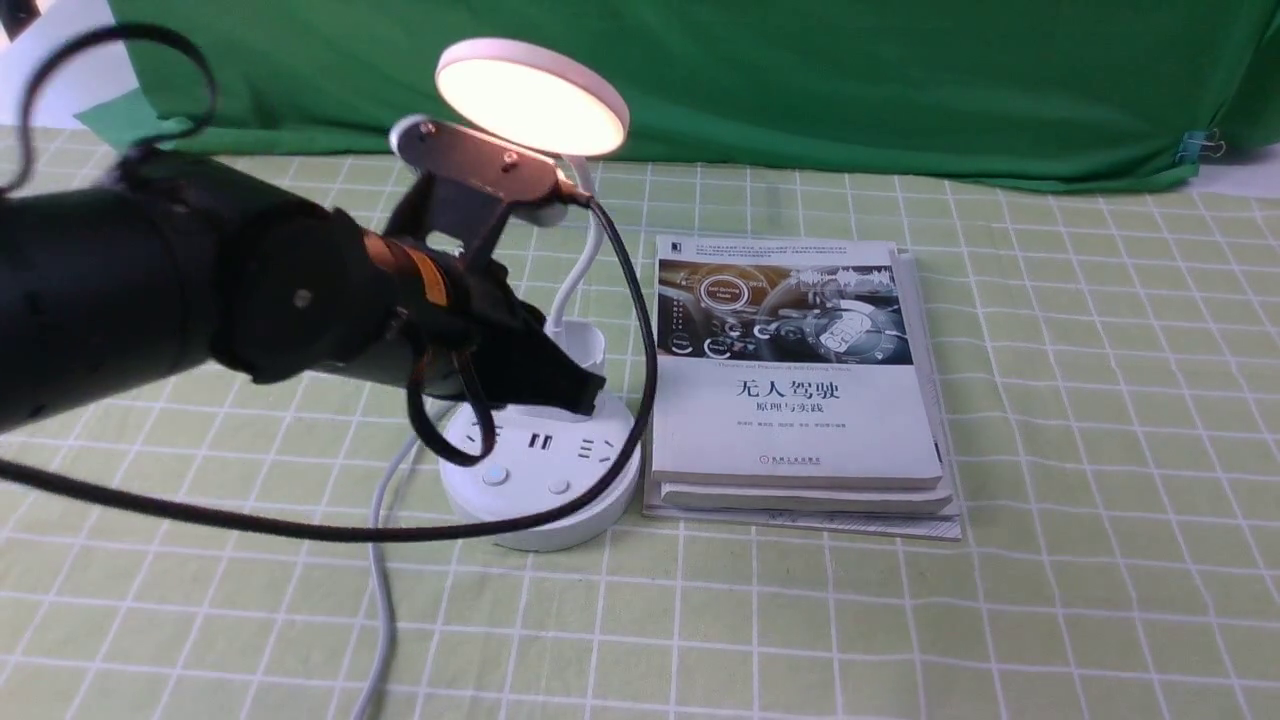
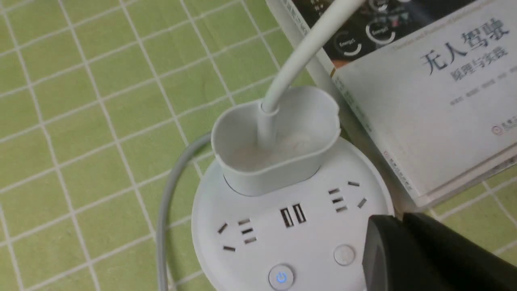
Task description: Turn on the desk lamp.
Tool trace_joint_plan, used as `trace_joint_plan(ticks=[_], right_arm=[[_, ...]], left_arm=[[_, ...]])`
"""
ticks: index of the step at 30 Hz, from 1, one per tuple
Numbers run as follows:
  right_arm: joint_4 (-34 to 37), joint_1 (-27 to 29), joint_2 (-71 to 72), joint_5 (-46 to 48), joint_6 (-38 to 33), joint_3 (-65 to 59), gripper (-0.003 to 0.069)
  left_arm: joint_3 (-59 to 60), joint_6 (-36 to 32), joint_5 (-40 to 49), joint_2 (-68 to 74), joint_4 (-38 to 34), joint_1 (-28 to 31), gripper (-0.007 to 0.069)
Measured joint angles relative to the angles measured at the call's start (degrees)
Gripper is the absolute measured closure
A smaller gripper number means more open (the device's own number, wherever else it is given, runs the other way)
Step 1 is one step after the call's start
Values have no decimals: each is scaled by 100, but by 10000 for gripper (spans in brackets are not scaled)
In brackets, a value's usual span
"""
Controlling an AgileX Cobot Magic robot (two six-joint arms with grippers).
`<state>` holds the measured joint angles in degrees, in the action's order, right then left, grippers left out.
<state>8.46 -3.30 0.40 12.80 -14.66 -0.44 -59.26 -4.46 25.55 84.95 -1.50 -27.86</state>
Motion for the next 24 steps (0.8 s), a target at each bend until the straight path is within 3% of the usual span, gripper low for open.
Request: trace_joint_plan(ticks=[12, 24], right_arm=[[0, 0, 0, 0, 0, 0, 414], [0, 0, 0, 0, 0, 0, 414]], left_arm=[[2481, 1062, 437, -2349, -107, 0, 606], [3433, 1458, 632, -5932, -655, 0, 606]])
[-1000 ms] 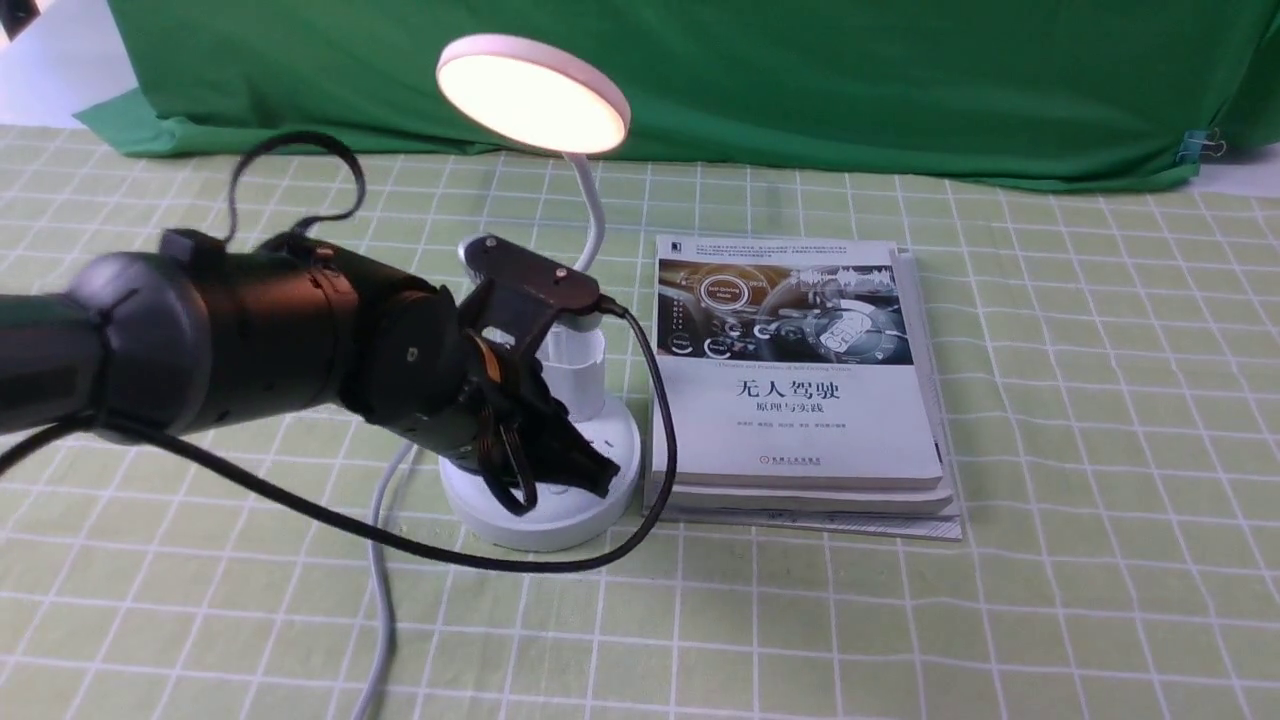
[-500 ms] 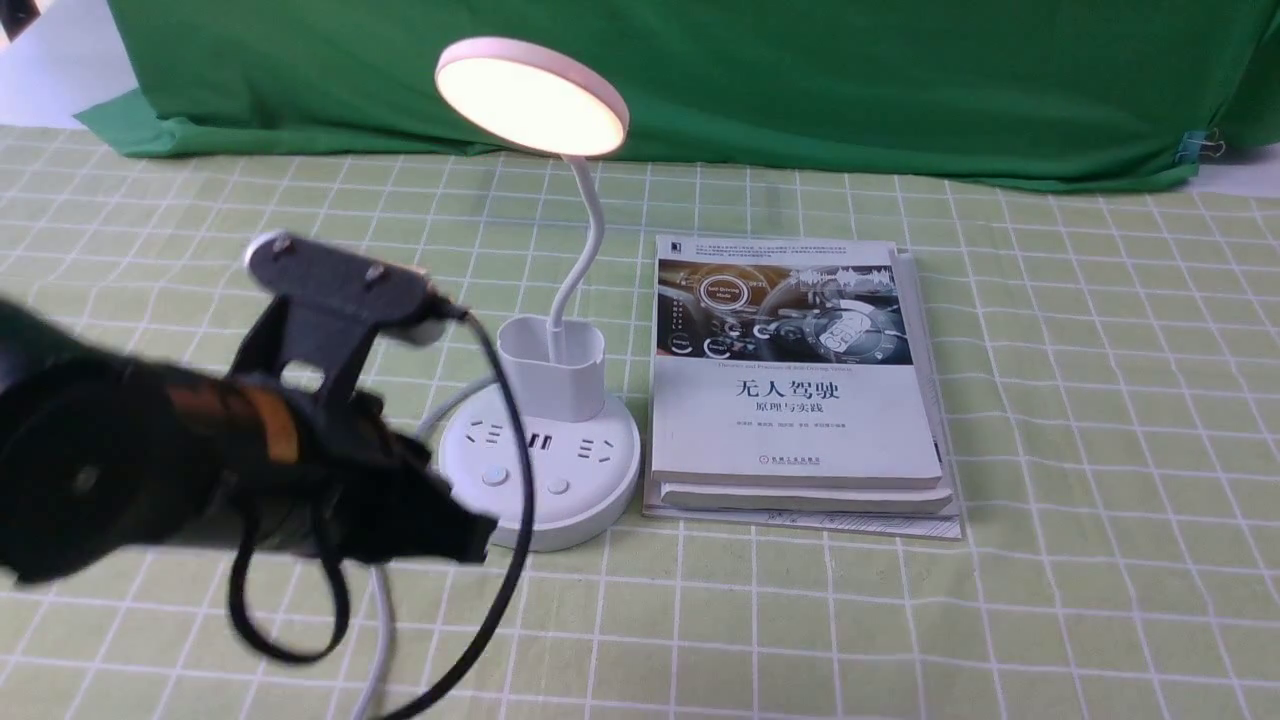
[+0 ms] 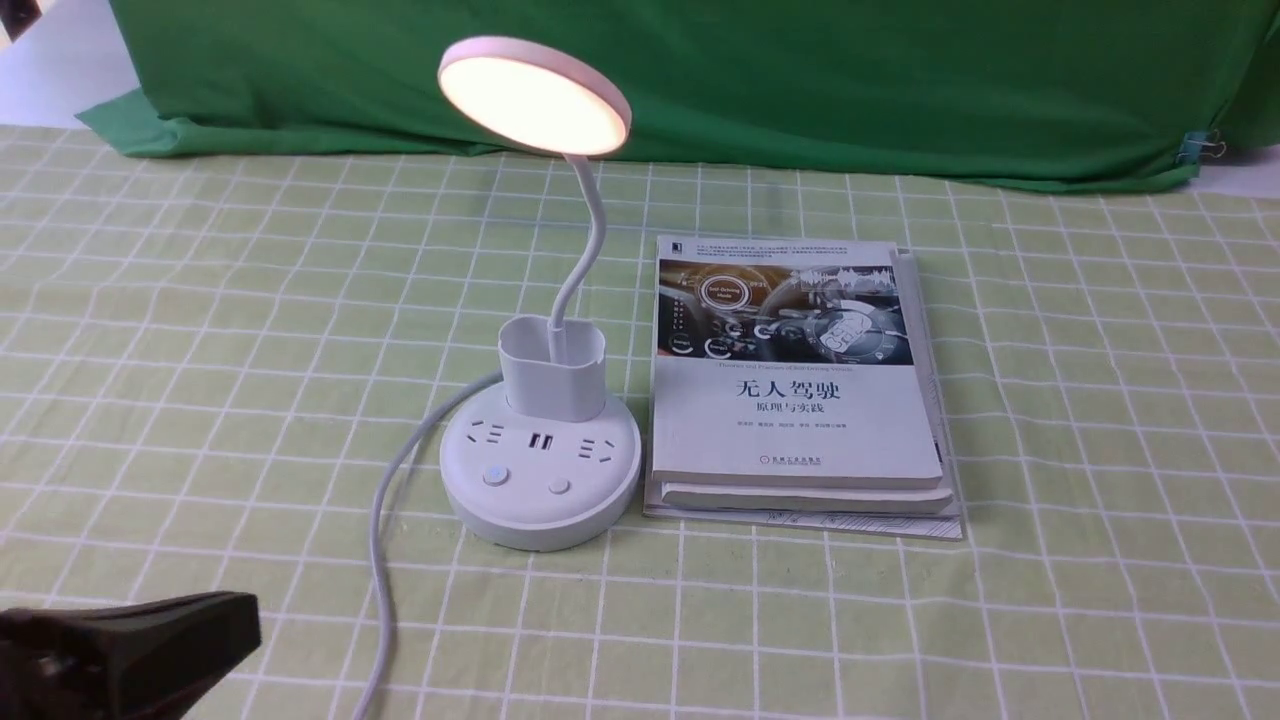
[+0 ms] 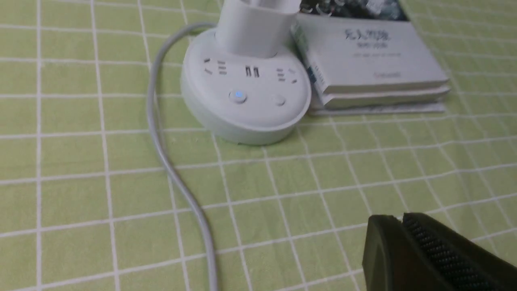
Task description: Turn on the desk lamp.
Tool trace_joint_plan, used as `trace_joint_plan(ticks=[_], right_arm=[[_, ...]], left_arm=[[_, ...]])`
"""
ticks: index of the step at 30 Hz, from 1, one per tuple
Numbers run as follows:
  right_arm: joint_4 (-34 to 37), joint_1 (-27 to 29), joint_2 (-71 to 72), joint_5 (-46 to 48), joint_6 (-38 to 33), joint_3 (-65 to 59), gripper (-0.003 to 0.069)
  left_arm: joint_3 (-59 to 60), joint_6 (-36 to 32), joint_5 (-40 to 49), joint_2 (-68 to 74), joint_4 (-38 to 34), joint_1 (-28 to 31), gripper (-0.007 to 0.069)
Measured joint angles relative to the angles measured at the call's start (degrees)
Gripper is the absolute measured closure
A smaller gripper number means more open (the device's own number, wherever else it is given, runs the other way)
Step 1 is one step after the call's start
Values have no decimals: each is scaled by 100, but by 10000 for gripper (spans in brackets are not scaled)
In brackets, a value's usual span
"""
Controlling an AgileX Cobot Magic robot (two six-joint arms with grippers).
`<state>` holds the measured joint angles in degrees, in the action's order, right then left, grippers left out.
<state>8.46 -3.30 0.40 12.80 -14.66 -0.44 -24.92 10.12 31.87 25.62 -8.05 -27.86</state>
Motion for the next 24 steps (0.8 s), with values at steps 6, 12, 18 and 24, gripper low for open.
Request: trace_joint_plan(ticks=[6, 12, 18, 24], right_arm=[[0, 0, 0, 0, 0, 0, 414], [0, 0, 0, 0, 0, 0, 414], [0, 0, 0, 0, 0, 0, 414], [0, 0, 0, 0, 0, 0, 414]], left_arm=[[25, 0, 47, -1055, 131, 0, 606], [25, 0, -94, -1318, 151, 0, 606], [25, 0, -112, -1324, 151, 0, 606], [25, 2, -457, -1324, 478, 0, 606]])
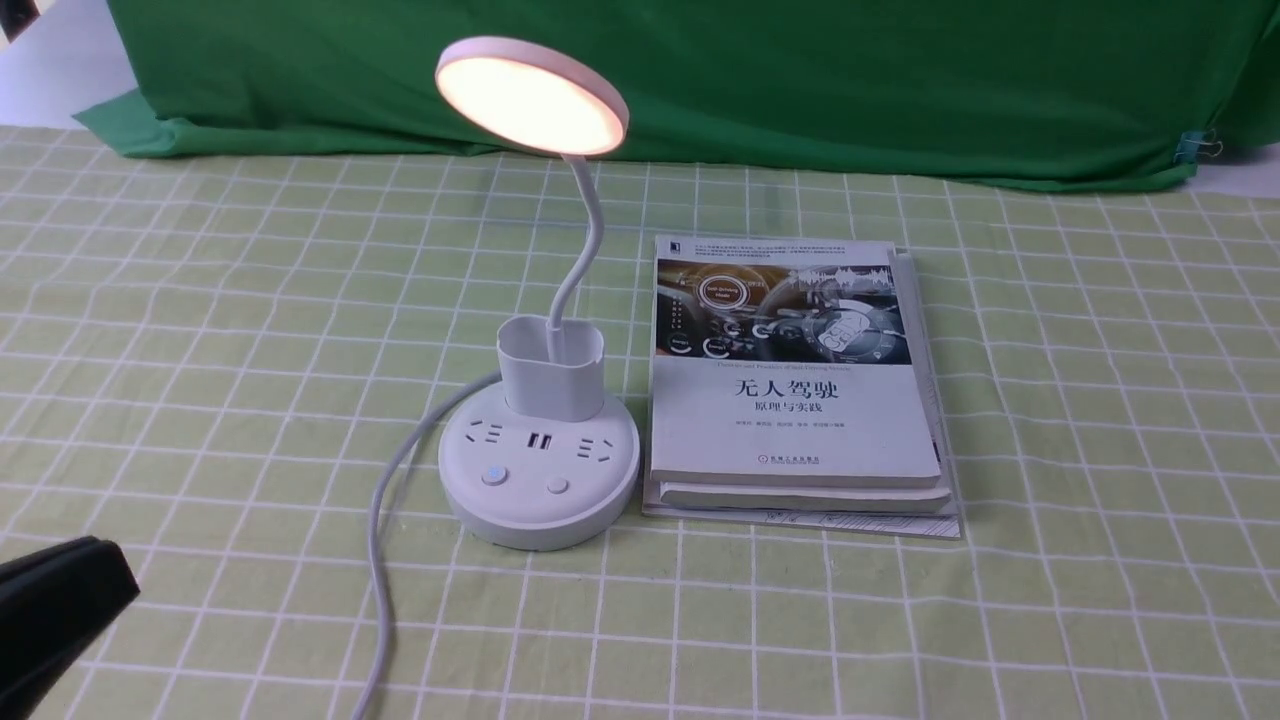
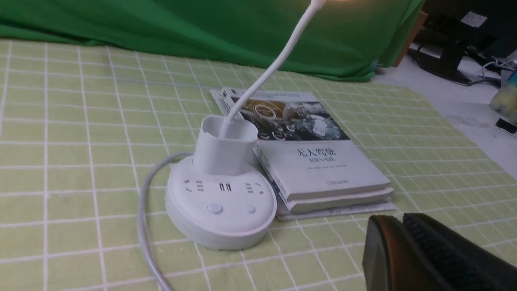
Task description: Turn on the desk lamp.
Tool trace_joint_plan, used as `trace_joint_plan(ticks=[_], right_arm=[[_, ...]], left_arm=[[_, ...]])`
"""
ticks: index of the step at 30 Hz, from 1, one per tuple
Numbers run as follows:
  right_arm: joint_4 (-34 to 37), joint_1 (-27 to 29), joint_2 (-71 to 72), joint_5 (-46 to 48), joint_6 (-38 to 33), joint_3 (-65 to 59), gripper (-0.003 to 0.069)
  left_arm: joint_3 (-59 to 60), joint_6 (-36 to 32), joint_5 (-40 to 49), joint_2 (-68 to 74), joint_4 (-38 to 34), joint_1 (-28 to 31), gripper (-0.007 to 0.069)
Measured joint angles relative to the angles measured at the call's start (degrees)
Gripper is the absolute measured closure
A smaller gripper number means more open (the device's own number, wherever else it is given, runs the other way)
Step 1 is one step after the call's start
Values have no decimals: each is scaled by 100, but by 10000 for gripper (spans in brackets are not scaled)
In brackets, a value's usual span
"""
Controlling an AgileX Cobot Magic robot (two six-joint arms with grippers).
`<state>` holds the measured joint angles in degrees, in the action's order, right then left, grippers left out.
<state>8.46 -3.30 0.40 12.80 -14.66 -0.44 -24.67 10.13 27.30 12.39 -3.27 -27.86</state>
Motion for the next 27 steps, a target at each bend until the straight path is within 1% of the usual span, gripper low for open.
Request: trace_joint_plan(ticks=[3, 4, 6, 8, 11, 15, 17, 18, 21, 24, 27], right_arm=[[0, 0, 0, 0, 0, 0, 414], [0, 0, 0, 0, 0, 0, 414], [0, 0, 0, 0, 0, 0, 414], [0, 0, 0, 0, 0, 0, 414], [0, 0, 0, 0, 0, 0, 414], [0, 0, 0, 0, 0, 0, 414], [0, 0, 0, 0, 0, 0, 414], [0, 0, 0, 0, 0, 0, 414], [0, 0, 0, 0, 0, 0, 414], [0, 0, 0, 5, 0, 0, 414], [0, 0, 0, 4, 0, 0, 414]], left_arm=[[73, 0, -280, 0, 358, 0, 606], [73, 0, -304, 0, 378, 0, 606], [309, -130, -666, 0, 592, 51, 606], [548, -242, -1076, 5, 825, 254, 606], [837, -280, -1643, 5, 957, 608, 606], [1097, -332, -1968, 5, 996, 1042, 606], [1277, -482, -2124, -3, 998, 1203, 606], [1461, -700, -2200, -105, 960, 1323, 606], [2001, -1155, -2251, -663, 781, 1653, 606], [2424, -1241, -2204, -1139, 614, 1943, 606], [2491, -1234, -1508, -1223, 364, 2237, 606]])
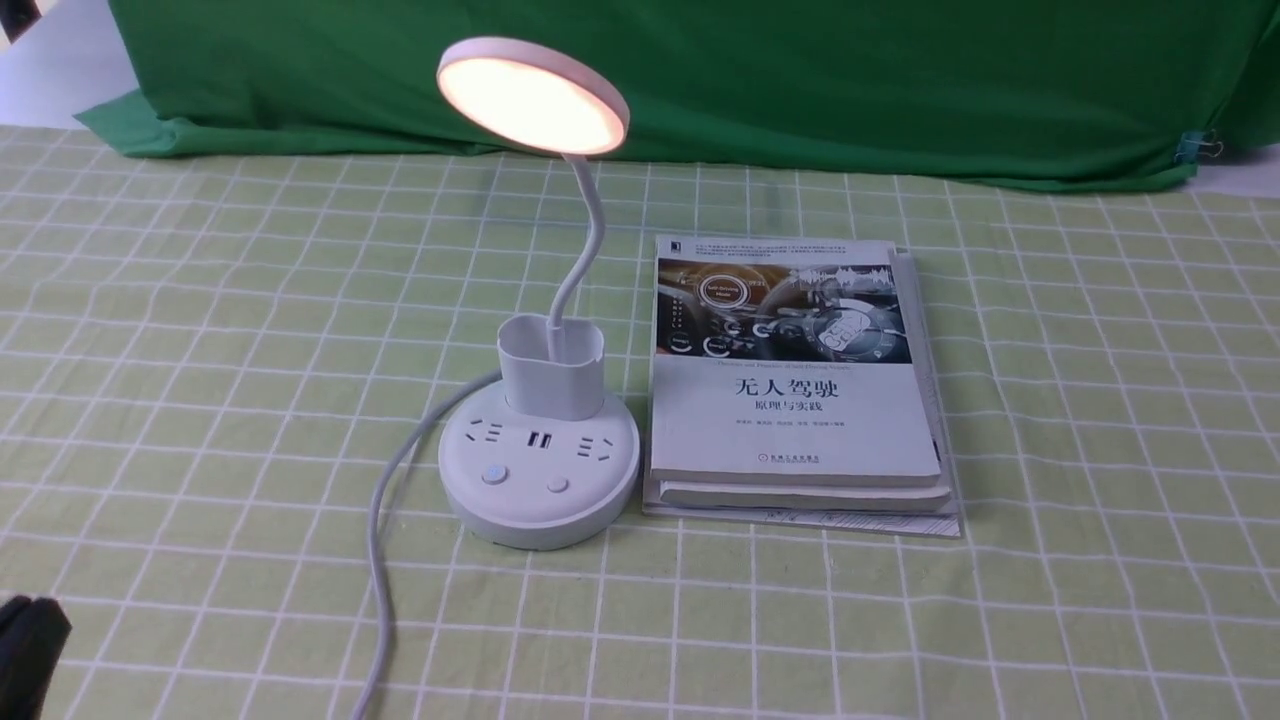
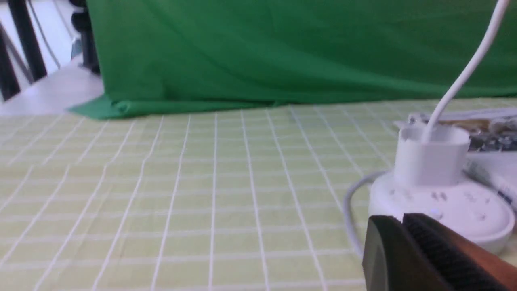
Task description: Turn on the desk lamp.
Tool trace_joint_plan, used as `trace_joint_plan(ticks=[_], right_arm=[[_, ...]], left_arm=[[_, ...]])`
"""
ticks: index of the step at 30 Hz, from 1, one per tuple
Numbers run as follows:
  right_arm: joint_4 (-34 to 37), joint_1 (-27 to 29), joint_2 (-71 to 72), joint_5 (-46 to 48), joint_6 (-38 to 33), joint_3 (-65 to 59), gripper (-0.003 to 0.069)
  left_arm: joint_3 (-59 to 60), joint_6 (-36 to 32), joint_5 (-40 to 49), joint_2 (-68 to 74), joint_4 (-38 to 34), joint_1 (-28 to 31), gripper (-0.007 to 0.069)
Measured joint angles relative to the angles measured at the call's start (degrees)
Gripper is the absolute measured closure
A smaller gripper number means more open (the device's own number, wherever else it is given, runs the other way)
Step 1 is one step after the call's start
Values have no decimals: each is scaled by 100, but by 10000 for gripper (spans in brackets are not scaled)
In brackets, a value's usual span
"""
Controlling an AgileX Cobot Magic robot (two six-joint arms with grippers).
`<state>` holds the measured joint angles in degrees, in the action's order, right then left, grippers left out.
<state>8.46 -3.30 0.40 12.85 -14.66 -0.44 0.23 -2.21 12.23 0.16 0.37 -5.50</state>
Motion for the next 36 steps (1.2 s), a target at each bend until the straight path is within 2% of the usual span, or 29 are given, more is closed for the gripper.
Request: trace_joint_plan(ticks=[2, 7, 36], right_arm=[[0, 0, 0, -5, 0, 0, 414], [0, 0, 0, -1, 0, 0, 414], [0, 0, 0, -1, 0, 0, 414]], left_arm=[[18, -165, 340, -16, -37, 140, 606], [18, -443, 417, -26, -37, 165, 606], [18, -551, 430, -26, -80, 165, 606]])
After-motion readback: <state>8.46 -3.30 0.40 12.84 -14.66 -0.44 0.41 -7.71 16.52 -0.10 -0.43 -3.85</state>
